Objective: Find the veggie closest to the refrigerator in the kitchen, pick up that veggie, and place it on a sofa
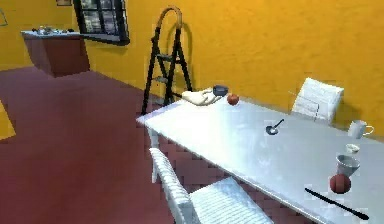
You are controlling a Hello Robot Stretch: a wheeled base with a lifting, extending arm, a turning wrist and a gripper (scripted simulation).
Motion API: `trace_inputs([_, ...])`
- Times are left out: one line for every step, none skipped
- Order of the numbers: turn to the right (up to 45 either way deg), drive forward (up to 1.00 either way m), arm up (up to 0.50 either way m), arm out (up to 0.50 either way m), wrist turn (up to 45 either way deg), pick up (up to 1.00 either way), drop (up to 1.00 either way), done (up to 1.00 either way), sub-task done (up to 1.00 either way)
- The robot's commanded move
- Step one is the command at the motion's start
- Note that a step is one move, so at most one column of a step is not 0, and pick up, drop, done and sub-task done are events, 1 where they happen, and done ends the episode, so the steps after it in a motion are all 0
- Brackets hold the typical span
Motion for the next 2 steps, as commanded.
trace_inputs([45.0,0.00,0.00,0.00,0.0,0.00,0.00,0.00,0.00])
trace_inputs([27.0,0.00,0.00,0.00,0.0,0.00,0.00,0.00,0.00])
